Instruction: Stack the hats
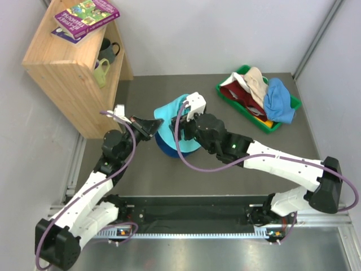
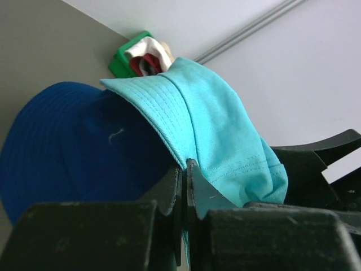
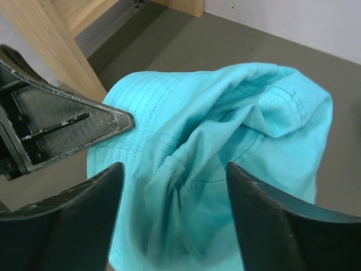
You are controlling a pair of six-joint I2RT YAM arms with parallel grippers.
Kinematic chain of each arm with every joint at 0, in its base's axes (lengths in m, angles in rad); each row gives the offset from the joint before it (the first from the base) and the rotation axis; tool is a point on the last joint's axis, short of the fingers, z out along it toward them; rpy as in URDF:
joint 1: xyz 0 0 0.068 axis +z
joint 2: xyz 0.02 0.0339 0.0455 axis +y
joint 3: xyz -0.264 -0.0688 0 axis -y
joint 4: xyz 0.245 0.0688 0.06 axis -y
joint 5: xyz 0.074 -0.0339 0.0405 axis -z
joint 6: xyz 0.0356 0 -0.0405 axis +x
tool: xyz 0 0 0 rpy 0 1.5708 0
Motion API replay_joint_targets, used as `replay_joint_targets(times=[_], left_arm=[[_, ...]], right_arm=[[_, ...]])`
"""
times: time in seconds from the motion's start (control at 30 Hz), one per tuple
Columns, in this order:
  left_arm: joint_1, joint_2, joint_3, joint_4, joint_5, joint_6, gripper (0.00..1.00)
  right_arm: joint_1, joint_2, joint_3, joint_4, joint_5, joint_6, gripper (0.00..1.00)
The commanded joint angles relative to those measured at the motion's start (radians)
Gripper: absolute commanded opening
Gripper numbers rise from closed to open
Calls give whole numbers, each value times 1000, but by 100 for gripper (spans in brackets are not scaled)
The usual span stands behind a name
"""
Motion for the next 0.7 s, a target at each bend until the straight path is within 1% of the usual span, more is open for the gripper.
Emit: replay_joint_targets(times=[0.0,0.03,0.07,0.13,0.17,0.23,0.27,0.33,0.4,0.43,0.5,0.53,0.67], left_arm=[[0,-91,-37,-98,-98,86,0],[0,-103,-45,-107,-105,94,0],[0,-123,-57,-115,-108,100,0],[0,-128,-65,-141,-119,112,0],[0,-125,-73,-144,-121,115,0],[2,-117,-81,-129,-115,117,0],[2,-103,-84,-124,-112,123,0],[2,-88,-79,-124,-110,131,0],[5,-66,-73,-122,-110,142,0],[7,-62,-71,-119,-110,143,0],[10,-46,-70,-110,-110,143,0],[11,-42,-70,-109,-113,143,0],[16,-34,-68,-98,-115,142,0]], right_arm=[[-23,-81,-49,6,-25,68,90],[-42,-96,-69,18,-51,100,91],[-97,-127,-116,33,-127,119,92],[-163,-153,-171,67,-217,180,93],[-228,-179,-234,123,-302,197,93],[-304,-210,-302,185,-378,246,93],[-327,-234,-364,245,-448,261,93],[-396,-257,-420,300,-545,309,93],[-445,-293,-498,386,-602,340,93],[-497,-307,-545,412,-651,367,93],[-545,-307,-584,484,-697,387,93],[-588,-302,-615,504,-735,403,93],[-655,-273,-672,638,-835,430,91]])
